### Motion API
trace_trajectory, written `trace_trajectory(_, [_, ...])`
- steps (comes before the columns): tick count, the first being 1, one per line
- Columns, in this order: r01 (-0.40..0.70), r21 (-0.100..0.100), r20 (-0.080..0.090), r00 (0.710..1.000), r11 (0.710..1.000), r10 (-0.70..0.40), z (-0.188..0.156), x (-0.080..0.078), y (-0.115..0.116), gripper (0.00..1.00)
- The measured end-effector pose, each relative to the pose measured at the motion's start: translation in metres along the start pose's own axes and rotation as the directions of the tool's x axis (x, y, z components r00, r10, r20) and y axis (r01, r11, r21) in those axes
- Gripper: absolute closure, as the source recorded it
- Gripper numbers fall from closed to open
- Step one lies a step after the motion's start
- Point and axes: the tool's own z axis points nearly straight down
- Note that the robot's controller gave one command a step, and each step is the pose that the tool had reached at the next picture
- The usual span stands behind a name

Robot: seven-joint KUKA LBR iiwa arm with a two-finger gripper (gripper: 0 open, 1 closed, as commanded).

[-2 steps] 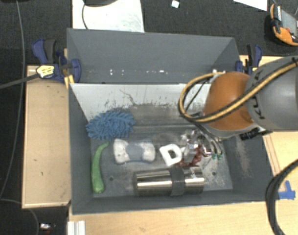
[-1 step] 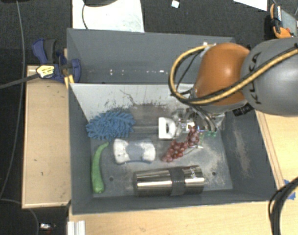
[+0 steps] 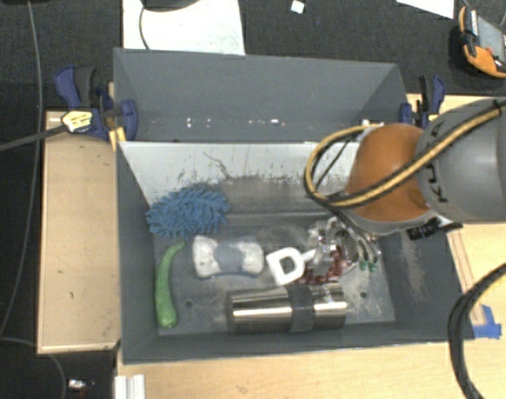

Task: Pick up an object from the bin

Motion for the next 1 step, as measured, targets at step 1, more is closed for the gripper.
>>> trace_trajectory(1, [0.092, -0.006, 0.019, 0.996, 0.996, -0.092, -0.1097, -0.0346, 0.0473, 1.0])
